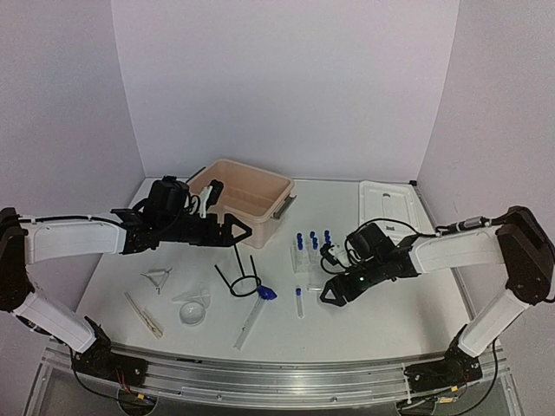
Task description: Organize the chemistry lab equipment
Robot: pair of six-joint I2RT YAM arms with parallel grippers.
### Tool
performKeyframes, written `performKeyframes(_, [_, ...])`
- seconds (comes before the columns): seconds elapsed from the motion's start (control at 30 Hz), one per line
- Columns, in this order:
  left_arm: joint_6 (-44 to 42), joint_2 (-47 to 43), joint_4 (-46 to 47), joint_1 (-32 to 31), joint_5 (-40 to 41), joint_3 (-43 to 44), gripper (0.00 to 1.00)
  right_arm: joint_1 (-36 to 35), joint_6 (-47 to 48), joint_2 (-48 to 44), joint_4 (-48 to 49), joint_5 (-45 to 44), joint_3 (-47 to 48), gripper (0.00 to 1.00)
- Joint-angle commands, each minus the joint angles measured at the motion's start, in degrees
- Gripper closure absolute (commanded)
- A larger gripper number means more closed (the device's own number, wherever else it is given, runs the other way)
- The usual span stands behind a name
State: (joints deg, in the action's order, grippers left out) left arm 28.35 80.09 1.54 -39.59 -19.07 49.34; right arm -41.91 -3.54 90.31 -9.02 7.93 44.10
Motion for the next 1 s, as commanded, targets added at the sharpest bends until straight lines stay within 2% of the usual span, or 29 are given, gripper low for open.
performKeyframes(0.0, [-0.7,-1.8,2.0,0.0,-2.5,-0.7,0.00,-0.1,3.1,3.0,0.9,-2.2,3.5,0.27])
performKeyframes(0.3, [-0.6,-1.3,2.2,0.0,-2.9,-0.9,0.00,-0.1,6.6,8.6,3.8,-4.8,4.3,0.30])
performKeyframes(0.63, [-2.2,-0.9,-0.4,0.0,0.0,0.9,0.00,-2.0,5.2,8.8,3.6,-4.9,2.4,0.49])
performKeyframes(0.97, [-4.0,-1.1,-4.1,0.0,2.7,2.7,0.00,-7.5,0.2,10.8,0.2,-12.7,3.0,0.63])
